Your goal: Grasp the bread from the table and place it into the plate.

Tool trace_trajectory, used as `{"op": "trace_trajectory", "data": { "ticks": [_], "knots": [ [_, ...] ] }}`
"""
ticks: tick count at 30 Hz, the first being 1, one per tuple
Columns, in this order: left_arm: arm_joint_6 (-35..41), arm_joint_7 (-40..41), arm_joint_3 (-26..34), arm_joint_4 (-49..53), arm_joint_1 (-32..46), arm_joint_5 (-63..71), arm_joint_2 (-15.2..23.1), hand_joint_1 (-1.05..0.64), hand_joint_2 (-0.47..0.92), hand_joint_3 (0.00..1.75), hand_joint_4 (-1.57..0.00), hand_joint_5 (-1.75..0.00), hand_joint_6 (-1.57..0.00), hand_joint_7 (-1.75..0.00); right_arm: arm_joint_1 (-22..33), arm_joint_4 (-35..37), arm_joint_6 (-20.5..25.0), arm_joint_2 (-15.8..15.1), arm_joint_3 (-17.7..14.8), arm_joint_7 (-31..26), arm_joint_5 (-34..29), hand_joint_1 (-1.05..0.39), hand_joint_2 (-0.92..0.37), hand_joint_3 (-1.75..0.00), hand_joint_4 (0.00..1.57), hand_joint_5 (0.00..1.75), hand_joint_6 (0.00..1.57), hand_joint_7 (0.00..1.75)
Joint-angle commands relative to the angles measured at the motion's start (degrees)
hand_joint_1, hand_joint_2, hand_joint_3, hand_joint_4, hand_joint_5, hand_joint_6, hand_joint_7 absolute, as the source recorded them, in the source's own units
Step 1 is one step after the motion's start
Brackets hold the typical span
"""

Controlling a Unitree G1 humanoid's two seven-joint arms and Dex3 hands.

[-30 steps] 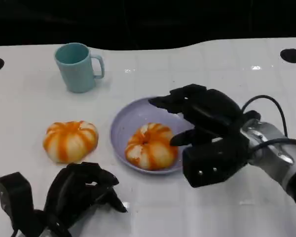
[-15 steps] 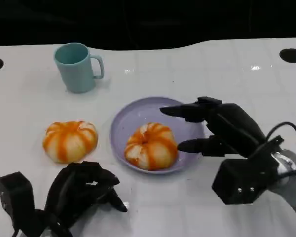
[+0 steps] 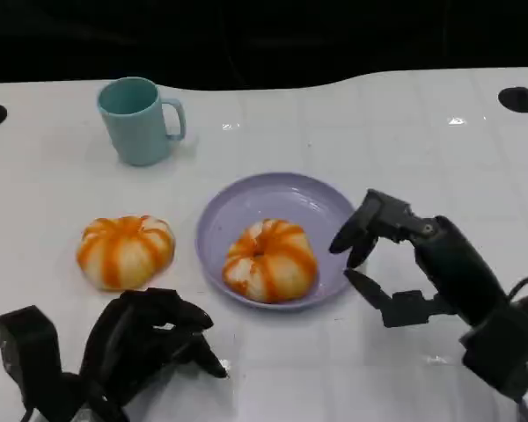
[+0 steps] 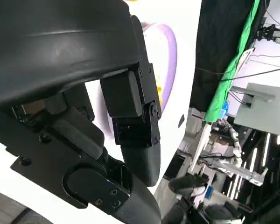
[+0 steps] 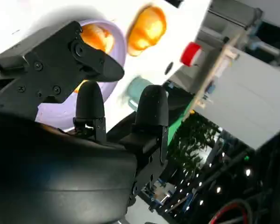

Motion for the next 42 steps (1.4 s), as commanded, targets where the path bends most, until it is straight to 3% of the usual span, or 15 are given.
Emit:
{"op": "trace_trajectory", "data": {
  "ticks": [1,10,16,23,32,42],
  "knots": [
    [0.6,0.4,0.2,-0.6,0.1,-0.1,0.8,-1.05,0.7,0.0,-1.57,-0.61,-1.57,-0.23,4.2,-5.8,3.0,-0.3,-2.6,2.2,3.0,0.01,-0.47,-1.28,0.56,1.67,0.39,1.57],
    [1.1,0.4,0.2,-1.2,0.3,-0.1,0.7,-1.05,0.69,0.0,-1.57,-0.61,-1.57,-0.23,13.0,-15.6,8.2,-1.9,-5.6,5.5,3.5,0.0,-0.49,-1.29,0.6,1.74,0.47,1.57],
    [1.2,0.1,0.1,-1.6,0.5,-0.1,0.9,-1.05,0.69,0.0,-1.57,-0.61,-1.57,-0.23,17.3,-17.4,7.3,-3.2,-6.7,6.5,1.8,-0.02,-0.44,-1.3,0.57,1.75,0.48,1.55],
    [2.0,0.0,0.2,-2.1,0.8,-0.3,1.0,-1.05,0.69,0.0,-1.57,-0.61,-1.57,-0.23,18.7,-13.2,4.3,-2.8,-7.4,6.0,0.1,-0.02,-0.46,-1.24,0.55,1.75,0.48,1.52],
    [2.0,-0.4,0.2,-2.7,1.1,-0.3,1.2,-1.05,0.69,0.0,-1.57,-0.6,-1.57,-0.23,16.5,-6.2,-2.9,-3.1,-7.8,1.4,-6.7,-0.05,-0.46,-1.21,0.55,1.75,0.51,1.5],
    [1.9,-0.8,0.3,-2.2,0.8,-0.6,1.4,-1.05,0.7,0.0,-1.57,-0.59,-1.57,-0.22,14.4,-0.9,-6.7,-3.5,-7.6,-2.5,-10.5,-0.07,-0.46,-1.18,0.6,1.75,0.56,1.44]
  ]
}}
